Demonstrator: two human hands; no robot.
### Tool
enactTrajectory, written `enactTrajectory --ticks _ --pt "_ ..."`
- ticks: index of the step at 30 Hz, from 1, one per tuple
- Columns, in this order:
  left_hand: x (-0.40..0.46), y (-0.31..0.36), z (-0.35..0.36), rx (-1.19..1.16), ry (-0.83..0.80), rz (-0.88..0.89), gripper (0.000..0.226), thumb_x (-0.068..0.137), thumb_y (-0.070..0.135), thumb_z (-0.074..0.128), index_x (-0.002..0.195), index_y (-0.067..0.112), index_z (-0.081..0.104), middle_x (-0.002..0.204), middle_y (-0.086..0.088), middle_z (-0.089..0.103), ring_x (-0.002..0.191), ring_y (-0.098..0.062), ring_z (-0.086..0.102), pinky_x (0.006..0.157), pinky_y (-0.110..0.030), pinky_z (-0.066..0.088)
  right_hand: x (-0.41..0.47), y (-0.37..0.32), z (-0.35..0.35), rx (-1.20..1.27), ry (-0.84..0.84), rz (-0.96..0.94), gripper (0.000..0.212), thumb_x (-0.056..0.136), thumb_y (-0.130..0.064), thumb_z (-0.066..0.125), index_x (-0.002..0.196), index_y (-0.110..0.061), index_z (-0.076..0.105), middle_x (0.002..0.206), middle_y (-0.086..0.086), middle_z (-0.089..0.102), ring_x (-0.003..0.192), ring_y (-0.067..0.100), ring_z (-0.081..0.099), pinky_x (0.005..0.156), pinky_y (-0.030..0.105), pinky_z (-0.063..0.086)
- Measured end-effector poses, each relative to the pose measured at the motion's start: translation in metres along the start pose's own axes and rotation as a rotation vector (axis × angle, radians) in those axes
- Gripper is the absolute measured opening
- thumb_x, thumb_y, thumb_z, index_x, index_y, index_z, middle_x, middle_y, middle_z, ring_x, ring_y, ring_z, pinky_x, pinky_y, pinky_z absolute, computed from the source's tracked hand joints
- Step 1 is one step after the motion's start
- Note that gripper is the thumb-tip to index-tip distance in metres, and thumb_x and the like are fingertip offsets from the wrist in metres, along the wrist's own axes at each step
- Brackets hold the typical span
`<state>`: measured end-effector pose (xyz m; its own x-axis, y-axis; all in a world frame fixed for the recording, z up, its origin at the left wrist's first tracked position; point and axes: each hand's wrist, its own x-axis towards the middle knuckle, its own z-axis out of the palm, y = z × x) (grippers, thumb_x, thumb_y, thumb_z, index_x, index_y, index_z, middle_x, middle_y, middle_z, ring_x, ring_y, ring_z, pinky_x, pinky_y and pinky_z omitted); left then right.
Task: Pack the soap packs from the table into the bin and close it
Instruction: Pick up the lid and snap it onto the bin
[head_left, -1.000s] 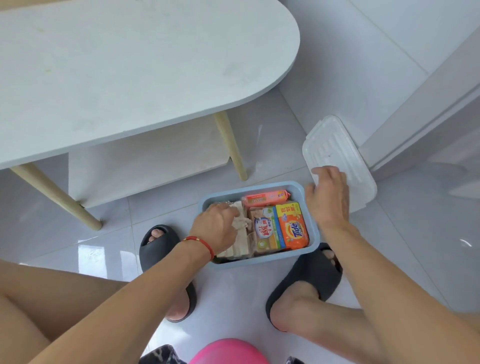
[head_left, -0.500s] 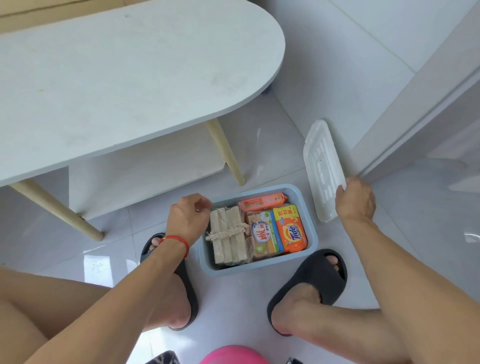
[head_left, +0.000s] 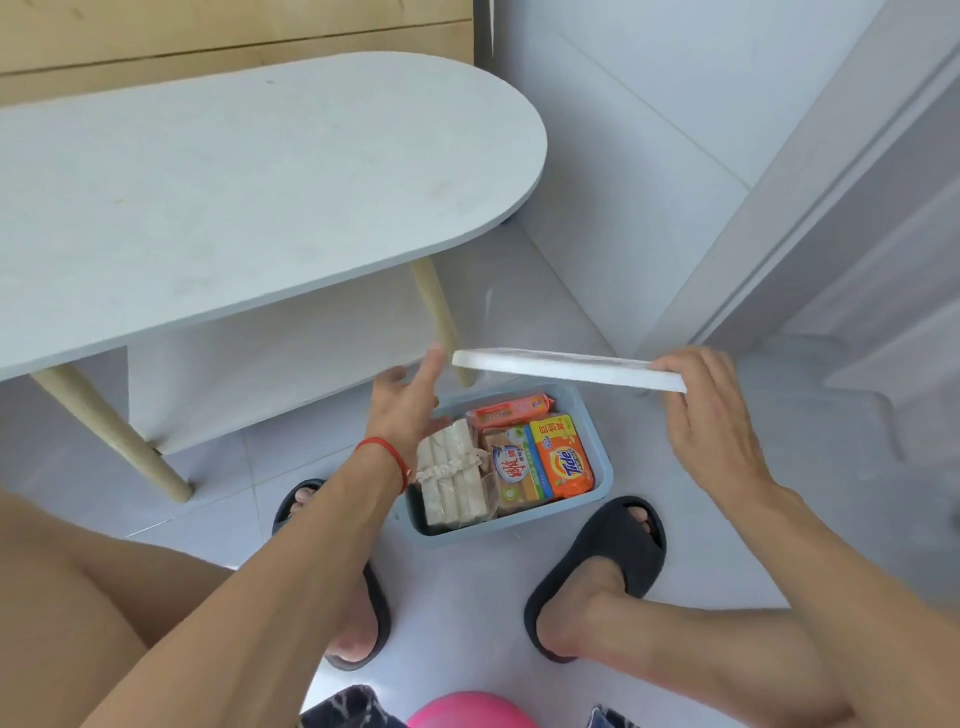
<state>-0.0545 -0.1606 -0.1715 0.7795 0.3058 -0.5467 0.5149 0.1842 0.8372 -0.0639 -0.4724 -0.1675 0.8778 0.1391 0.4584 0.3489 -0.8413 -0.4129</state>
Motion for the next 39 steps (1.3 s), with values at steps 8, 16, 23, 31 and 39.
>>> enactTrajectory --ticks 8,16,23,31,39 --pt "0.01 -0.043 -0.046 0.135 0.098 -0.109 0.05 0.082 0.0 0.07 0.13 0.002 0.057 0.117 -0.016 0.062 0.103 -0.032 0.064 0.09 -0.039 0.055 -0.046 -0.013 0.024 -0.08 -0.466 -0.173 0.066 0.057 0.028 0.058 0.112 -0.009 0.054 0.126 0.01 0.05 0.115 0.029 0.051 0.095 0.039 0.051" --pt "-0.022 -0.106 -0.052 0.784 0.154 0.183 0.055 0.085 0.013 0.064 0.138 0.016 0.047 0.13 -0.014 0.048 0.112 -0.034 0.055 0.095 -0.04 0.046 -0.062 0.01 0.06 -0.082 -0.723 -0.181 0.029 0.085 -0.01 0.07 0.106 -0.022 0.054 0.131 -0.005 0.041 0.122 0.013 0.044 0.098 0.026 0.042" --pt "-0.007 -0.112 -0.055 0.801 0.163 0.18 0.051 0.089 0.028 0.064 0.133 0.04 0.042 0.115 -0.004 0.056 0.099 -0.026 0.059 0.08 -0.039 0.049 -0.033 -0.006 0.094 0.071 -0.517 0.268 0.037 0.101 -0.018 0.056 0.136 -0.008 0.051 0.143 0.009 0.046 0.13 0.027 0.045 0.109 0.045 0.042" --pt "-0.001 -0.105 -0.035 1.31 0.148 0.453 0.087 0.083 0.004 0.057 0.149 0.049 0.023 0.158 -0.01 0.016 0.144 -0.036 0.023 0.11 -0.053 0.036 -0.036 0.012 0.118 0.625 -0.546 1.056 0.034 0.106 -0.03 0.046 0.138 -0.022 0.051 0.134 0.001 0.062 0.116 0.022 0.061 0.105 0.048 0.049" --pt "0.009 -0.108 0.044 1.645 -0.476 0.604 0.08 0.086 0.076 0.041 0.148 0.06 -0.007 0.164 0.004 -0.025 0.148 -0.037 -0.027 0.109 -0.076 -0.01 -0.026 0.028 0.114 0.758 -0.475 1.215 0.031 0.092 -0.021 0.075 0.117 -0.011 0.061 0.111 0.002 0.072 0.099 0.024 0.07 0.091 0.044 0.058"
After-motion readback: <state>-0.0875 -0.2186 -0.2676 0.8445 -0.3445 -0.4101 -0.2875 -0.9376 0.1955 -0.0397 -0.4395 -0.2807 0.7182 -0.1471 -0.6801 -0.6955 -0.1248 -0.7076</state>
